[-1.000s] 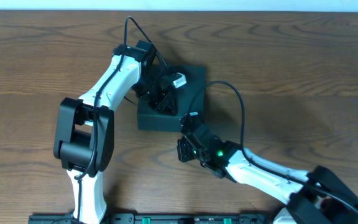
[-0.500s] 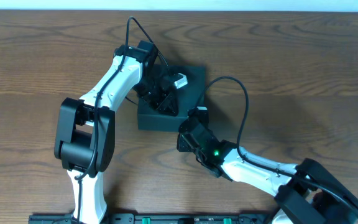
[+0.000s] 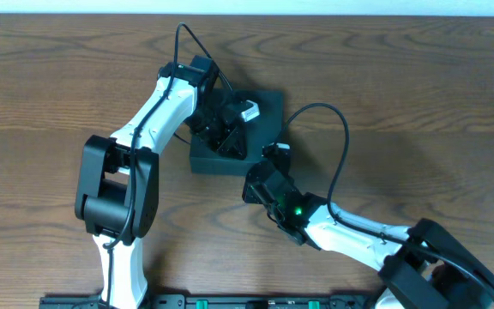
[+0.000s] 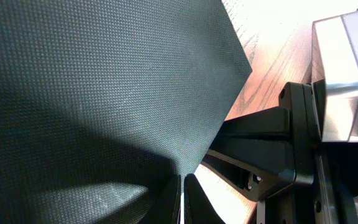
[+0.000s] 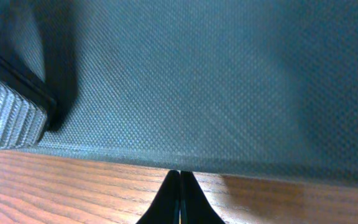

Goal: Pack container

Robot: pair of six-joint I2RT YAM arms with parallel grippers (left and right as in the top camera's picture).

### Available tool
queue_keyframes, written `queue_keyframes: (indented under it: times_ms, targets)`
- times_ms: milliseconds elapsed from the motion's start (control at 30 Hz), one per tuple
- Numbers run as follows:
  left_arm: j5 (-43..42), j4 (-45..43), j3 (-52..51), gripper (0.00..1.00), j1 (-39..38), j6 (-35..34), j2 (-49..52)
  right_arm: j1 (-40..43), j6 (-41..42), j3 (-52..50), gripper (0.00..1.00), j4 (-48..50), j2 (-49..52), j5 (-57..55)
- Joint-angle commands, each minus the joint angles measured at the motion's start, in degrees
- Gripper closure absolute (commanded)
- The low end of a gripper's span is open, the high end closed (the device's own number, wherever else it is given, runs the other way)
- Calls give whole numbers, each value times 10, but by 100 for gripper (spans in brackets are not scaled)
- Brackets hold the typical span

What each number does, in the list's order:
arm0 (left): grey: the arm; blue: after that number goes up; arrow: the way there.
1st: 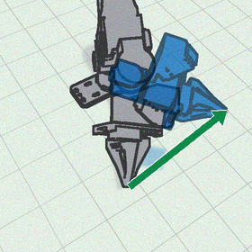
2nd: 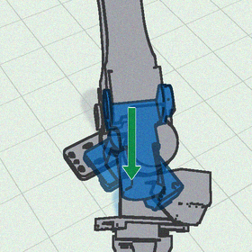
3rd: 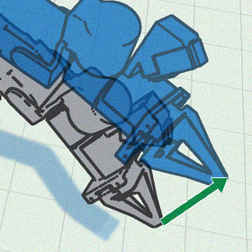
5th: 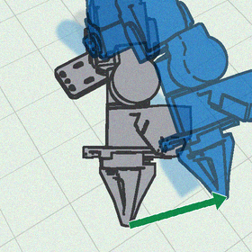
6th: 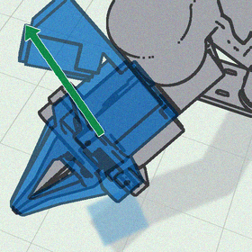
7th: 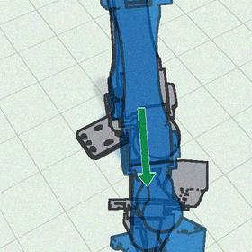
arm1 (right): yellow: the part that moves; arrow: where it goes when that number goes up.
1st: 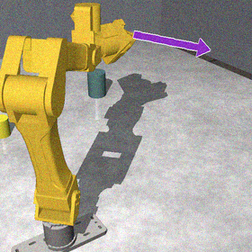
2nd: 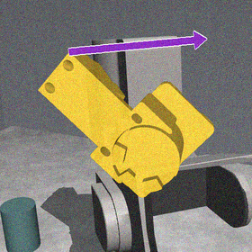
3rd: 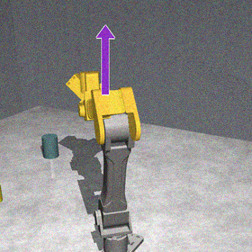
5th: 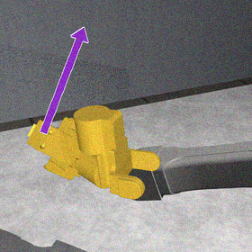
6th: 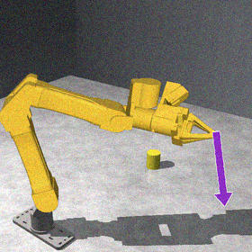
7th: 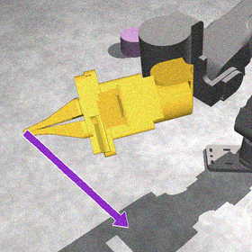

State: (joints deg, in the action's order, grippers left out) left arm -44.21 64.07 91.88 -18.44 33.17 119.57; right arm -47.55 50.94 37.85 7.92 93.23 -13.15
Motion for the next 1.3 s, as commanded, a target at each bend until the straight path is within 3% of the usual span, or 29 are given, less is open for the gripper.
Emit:
queue_keyframes:
  times_ms: [0, 233, 333, 467, 667, 967, 1033, 1067, 1100, 1267]
  targets:
    - [54, -12, -12, 94, -3, 0, 11, -5, 9, -1, 98, 7, 4, -51]
    - [52, -11, -12, 94, -3, -2, 11, -5, 9, 0, 98, 18, 4, -59]
    - [50, -12, -11, 94, -2, -15, 10, -5, -15, 0, 98, 9, -19, -2]
    - [27, 5, 2, 94, 10, -25, -1, -3, -66, 0, 98, -42, -108, 18]
    - [37, 36, 42, 94, 59, -37, -76, 1, -256, 0, 98, -123, -317, 12]
    - [78, 77, 44, 94, 138, -92, -257, 11, -262, 0, 97, -236, -504, -23]
    - [94, 80, 44, 94, 140, -111, -289, 11, -262, 0, 60, -253, -518, -14]
    - [101, 79, 44, 78, 140, -120, -300, 11, -262, 0, 2, -256, -523, -6]
    - [109, 77, 44, 5, 140, -131, -312, 11, -262, 0, 1, -258, -526, 2]
    - [118, 88, 44, 5, 139, -186, -339, 11, -262, 0, 1, -302, -521, 6]
